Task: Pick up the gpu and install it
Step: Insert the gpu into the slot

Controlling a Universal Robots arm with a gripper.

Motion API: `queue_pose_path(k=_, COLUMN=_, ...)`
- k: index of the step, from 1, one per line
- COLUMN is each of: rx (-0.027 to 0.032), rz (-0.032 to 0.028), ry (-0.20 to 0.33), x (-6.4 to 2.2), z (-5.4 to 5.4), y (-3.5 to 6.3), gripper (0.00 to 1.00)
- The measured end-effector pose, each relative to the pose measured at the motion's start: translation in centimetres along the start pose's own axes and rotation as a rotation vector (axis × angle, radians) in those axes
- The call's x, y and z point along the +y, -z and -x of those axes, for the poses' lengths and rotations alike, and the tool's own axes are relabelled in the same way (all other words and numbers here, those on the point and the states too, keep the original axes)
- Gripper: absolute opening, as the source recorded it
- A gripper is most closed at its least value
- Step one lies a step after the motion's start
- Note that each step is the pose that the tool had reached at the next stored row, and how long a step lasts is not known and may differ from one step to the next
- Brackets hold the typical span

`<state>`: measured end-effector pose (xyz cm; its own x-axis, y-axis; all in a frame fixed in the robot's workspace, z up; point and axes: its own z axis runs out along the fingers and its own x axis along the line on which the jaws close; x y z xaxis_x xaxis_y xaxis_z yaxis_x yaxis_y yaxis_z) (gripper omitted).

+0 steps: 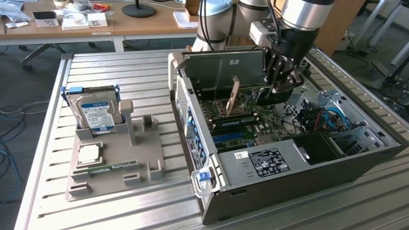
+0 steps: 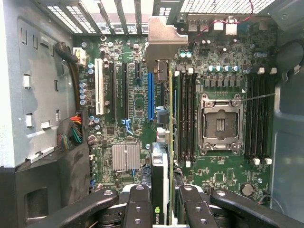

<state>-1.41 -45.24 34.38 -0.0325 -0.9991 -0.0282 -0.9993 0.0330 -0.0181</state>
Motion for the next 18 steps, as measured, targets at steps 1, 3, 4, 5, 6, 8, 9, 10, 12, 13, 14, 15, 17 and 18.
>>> queue_pose_path(k=1, rx=0.0, rz=0.0, ry=0.0, x=0.0, z=0.0, y=0.0, gripper=0.27)
queue_pose_path(k=3, rx=-0.0001, rz=-0.0001, ry=0.0, x=0.0, z=0.0, y=-0.01, gripper=0.27)
queue_pose_path(k=4, rx=-0.0002, rz=-0.0001, ry=0.0, x=0.0, z=0.0, y=-0.01, gripper=0.27)
queue_pose_path(k=5, rx=-0.0002, rz=-0.0001, ry=0.0, x=0.0, z=0.0, y=-0.02, gripper=0.27)
queue_pose_path(k=6, rx=-0.0005, rz=-0.0002, ry=0.0, x=0.0, z=0.0, y=-0.07, gripper=0.27)
queue_pose_path(k=8, rx=-0.0002, rz=0.0, ry=0.0, x=0.01, z=0.0, y=-0.16, gripper=0.27)
queue_pose_path(k=9, rx=-0.0002, rz=-0.0001, ry=0.0, x=0.01, z=0.0, y=-0.21, gripper=0.27)
queue_pose_path(k=10, rx=-0.0001, rz=-0.0001, ry=0.0, x=0.01, z=0.0, y=-0.24, gripper=0.27)
queue_pose_path(k=12, rx=-0.0002, rz=-0.0001, ry=0.0, x=0.01, z=-0.01, y=-0.35, gripper=0.27)
queue_pose_path(k=13, rx=-0.0003, rz=-0.0001, ry=0.0, x=0.01, z=-0.01, y=-0.45, gripper=0.27)
queue_pose_path(k=14, rx=-0.0001, rz=0.0, ry=0.0, x=0.01, z=-0.02, y=-0.54, gripper=0.27)
queue_pose_path(k=15, rx=-0.0001, rz=-0.0001, ry=0.0, x=0.01, z=-0.02, y=-0.63, gripper=0.27)
queue_pose_path(k=17, rx=0.0, rz=0.0, ry=0.0, x=0.02, z=-0.02, y=-0.67, gripper=0.27)
queue_pose_path(k=18, rx=0.0, rz=0.0, ry=0.0, x=0.02, z=-0.02, y=-0.68, gripper=0.27)
